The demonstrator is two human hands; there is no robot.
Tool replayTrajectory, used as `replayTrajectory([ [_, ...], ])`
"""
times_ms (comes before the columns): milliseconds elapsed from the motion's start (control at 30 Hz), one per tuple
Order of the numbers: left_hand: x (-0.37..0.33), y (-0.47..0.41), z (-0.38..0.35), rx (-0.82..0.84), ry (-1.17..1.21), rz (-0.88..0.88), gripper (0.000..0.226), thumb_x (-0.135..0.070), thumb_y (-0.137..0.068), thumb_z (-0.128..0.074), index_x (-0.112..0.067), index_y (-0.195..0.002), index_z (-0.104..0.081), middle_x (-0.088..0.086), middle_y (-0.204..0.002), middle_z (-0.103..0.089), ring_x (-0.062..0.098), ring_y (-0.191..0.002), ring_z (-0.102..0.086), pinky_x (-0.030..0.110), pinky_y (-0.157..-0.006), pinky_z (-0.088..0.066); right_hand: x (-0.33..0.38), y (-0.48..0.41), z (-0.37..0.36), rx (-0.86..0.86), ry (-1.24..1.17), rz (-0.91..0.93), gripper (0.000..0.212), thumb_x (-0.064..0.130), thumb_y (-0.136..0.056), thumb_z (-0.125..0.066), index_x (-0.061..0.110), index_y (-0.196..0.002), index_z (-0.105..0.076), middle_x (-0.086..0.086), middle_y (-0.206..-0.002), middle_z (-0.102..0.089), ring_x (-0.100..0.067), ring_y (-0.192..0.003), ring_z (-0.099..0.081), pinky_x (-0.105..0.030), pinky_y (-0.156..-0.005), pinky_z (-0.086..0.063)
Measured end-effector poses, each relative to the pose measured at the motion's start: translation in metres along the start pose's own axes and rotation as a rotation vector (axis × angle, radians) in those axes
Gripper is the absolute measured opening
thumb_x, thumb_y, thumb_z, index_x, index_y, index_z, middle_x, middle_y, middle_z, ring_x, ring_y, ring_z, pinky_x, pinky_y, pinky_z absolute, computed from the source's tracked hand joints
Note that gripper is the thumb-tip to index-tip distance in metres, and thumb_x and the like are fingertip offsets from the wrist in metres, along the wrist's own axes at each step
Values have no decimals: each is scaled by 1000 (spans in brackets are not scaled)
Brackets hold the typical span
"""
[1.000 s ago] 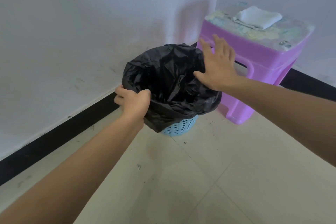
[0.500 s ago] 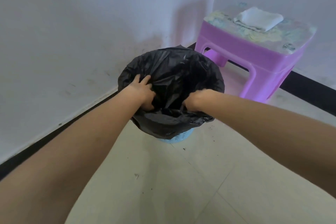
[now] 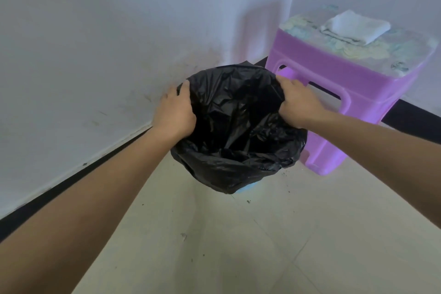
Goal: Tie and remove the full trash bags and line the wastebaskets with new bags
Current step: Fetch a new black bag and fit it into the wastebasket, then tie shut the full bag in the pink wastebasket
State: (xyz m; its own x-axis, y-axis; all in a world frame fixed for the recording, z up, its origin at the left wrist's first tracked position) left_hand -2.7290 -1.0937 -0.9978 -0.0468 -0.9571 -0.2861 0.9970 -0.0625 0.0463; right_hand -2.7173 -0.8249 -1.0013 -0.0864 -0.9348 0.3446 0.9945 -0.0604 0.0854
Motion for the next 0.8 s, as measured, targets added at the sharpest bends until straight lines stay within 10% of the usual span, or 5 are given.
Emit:
replayTrajectory([
  [233,-4,3,28,-212,-60,-35,59,-36,-100,-31,-22,-156,-16,11,-163,-16,32,-147,-22,58,-117,-13,15,5,41,-201,332,213,61,41,-99,-29,19,-156,-21,-15,-163,-15,-38,-145,-26,-56,-107,-38],
  [467,-30,28,109,-327,-236,-173,62,-43,-102,-25,-15,-156,-12,18,-164,-4,35,-150,-6,60,-118,-12,48,24,110,-320,488,210,66,41,-98,-34,14,-157,-19,-22,-163,-11,-42,-149,-15,-58,-119,-18],
  [800,-169,44,491,-529,-369,-391,59,-32,-99,-40,-13,-153,-26,20,-161,-18,37,-147,-22,60,-113,-24,191,53,488,-369,473,252,68,43,-103,-32,13,-159,-8,-19,-165,0,-38,-151,-9,-52,-121,-17],
])
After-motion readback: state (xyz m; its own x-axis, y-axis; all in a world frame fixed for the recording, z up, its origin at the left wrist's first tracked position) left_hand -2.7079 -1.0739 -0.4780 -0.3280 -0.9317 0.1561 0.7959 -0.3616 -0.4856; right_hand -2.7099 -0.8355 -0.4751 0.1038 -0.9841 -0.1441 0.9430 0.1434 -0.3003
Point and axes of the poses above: each hand's wrist, its own y-axis away from the middle knuckle, its own z-axis out of the back of the hand, x = y × z, the point moved 7 cm from there along -y, towards the middle knuckle
